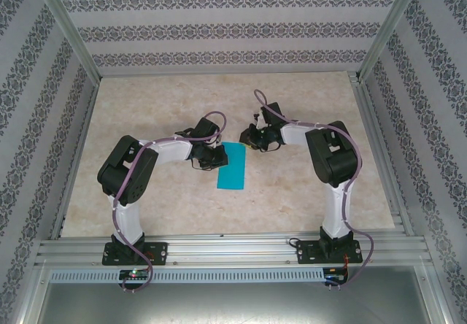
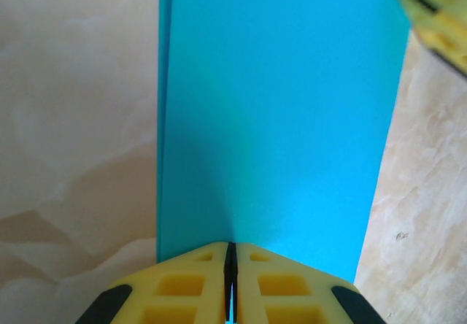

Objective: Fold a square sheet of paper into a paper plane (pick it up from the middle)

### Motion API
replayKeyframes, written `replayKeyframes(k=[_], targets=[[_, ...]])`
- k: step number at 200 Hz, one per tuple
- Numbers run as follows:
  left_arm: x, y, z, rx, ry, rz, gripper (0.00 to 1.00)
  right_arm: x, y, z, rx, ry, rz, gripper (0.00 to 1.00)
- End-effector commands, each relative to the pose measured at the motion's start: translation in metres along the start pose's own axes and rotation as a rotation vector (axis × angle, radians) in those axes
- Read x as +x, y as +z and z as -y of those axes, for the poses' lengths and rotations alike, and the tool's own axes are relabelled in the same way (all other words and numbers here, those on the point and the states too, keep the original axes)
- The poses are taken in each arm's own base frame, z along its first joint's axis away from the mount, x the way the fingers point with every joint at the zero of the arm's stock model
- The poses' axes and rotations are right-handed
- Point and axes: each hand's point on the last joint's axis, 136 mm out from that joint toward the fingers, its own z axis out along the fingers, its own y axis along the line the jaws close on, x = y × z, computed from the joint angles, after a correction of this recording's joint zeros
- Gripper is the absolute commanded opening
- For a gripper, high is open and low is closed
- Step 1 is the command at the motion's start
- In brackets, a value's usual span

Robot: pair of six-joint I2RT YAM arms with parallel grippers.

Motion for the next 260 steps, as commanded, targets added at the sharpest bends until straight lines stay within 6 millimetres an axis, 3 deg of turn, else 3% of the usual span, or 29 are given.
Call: replayKeyframes(k=[1, 21, 36, 74, 97, 124, 156, 186, 215, 260], targets=[[0.017, 0.003, -0.017, -0.087, -0.008, -0.059, 0.13, 0.003, 0.006, 0.013, 0.054, 0.006, -0.018, 0.17], [0.016, 0.001, -0.014, -0.081, -0.006, -0.054, 0.13, 0.002, -0.001, 0.004, 0.049, -0.013, -0.023, 0.17], [0.014, -0.001, -0.01, -0.067, -0.006, -0.049, 0.15, -0.003, -0.015, -0.014, 0.03, -0.042, -0.005, 0.18], [0.001, -0.021, 0.027, 0.047, 0.027, -0.016, 0.23, 0.001, -0.07, -0.056, -0.002, -0.115, 0.068, 0.22], [-0.006, -0.044, 0.04, 0.058, 0.044, 0.035, 0.27, 0.019, -0.103, -0.06, 0.0, -0.147, 0.131, 0.28], [-0.009, -0.062, 0.024, -0.01, 0.002, 0.099, 0.36, 0.046, -0.129, -0.048, 0.027, -0.151, 0.213, 0.39], [-0.009, -0.06, 0.005, 0.049, -0.095, 0.066, 0.4, 0.078, -0.115, -0.028, 0.044, -0.104, 0.152, 0.46], [-0.01, -0.055, 0.005, 0.186, -0.178, 0.014, 0.43, 0.099, -0.098, -0.014, 0.078, -0.047, 0.087, 0.5], [-0.014, -0.052, 0.001, 0.181, -0.181, 0.004, 0.47, 0.105, -0.08, -0.008, 0.069, 0.001, 0.032, 0.53], [-0.024, -0.041, -0.002, 0.151, -0.189, -0.012, 0.47, 0.105, -0.052, -0.02, 0.049, 0.007, -0.027, 0.47]])
